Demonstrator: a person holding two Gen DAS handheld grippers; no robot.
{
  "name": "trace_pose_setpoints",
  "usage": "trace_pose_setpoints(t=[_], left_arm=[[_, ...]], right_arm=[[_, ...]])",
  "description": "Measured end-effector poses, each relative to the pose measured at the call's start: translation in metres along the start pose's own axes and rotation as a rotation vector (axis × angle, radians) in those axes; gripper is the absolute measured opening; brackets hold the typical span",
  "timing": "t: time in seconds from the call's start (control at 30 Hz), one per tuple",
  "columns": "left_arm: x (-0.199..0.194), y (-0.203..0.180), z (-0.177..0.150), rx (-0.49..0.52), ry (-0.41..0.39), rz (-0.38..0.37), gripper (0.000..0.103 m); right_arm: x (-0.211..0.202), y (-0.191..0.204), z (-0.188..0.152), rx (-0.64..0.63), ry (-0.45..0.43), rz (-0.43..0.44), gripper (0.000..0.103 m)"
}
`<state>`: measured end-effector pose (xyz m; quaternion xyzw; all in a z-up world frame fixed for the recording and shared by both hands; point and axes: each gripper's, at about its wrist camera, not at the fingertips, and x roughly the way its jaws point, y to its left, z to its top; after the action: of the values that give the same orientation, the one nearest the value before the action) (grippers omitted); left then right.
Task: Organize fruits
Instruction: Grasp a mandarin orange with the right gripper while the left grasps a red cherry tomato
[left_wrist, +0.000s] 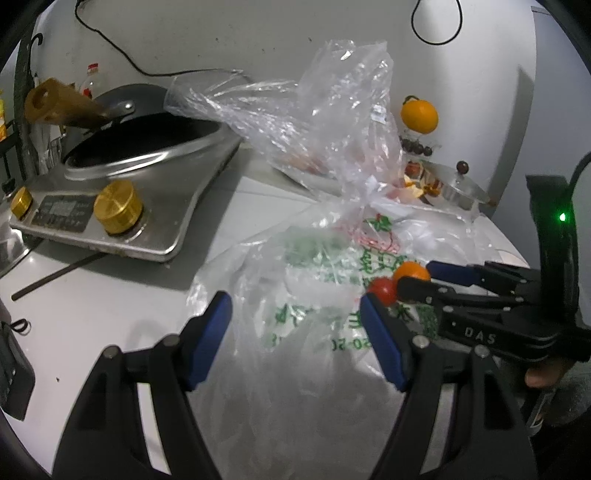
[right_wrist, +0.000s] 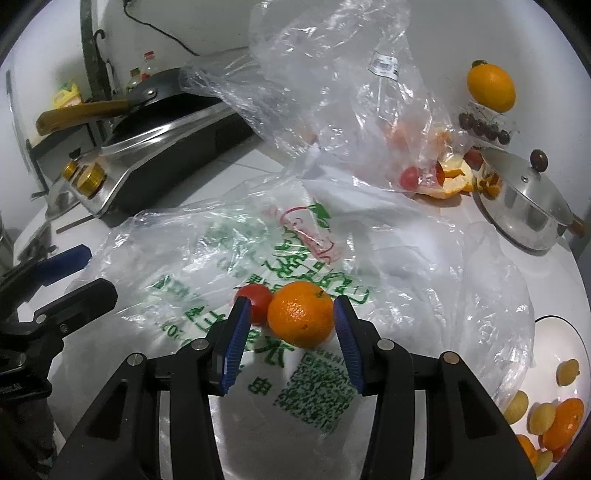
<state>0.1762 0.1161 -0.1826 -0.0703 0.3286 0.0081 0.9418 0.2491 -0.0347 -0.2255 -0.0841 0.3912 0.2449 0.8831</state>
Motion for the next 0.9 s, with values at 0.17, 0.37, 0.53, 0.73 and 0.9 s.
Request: trace_pose_setpoints(t=[0.17, 0.37, 0.53, 0.73, 0.9], left_arm=[[0.007, -0.006, 0.006, 0.006, 0.007, -0.006, 0.073], [0.015, -0.018, 0.009, 0.037, 0.021, 0.004, 0.073], [0.018, -0.03, 0.013, 0.063, 0.022, 0.006, 0.073], [0.016, -0.046, 0.018, 0.105, 0.009, 0.012, 0.073], [0.015, -0.058, 0.021, 0.126, -0.005, 0.002, 0.073]], right_arm=[[0.005, -0.008, -0.001, 0.015, 0.011, -0.003, 0.049], [0.007, -0.014, -0.005, 0.018, 0.013, 0.013, 0.048], [-0.001, -0.012, -0.006, -0.009, -0.024, 0.032, 0.042], [-0.016, -0.022, -0.005, 0.002, -0.065, 0.04, 0.041], [-0.026, -0.033, -0.007, 0.016, -0.083, 0.045, 0.041]])
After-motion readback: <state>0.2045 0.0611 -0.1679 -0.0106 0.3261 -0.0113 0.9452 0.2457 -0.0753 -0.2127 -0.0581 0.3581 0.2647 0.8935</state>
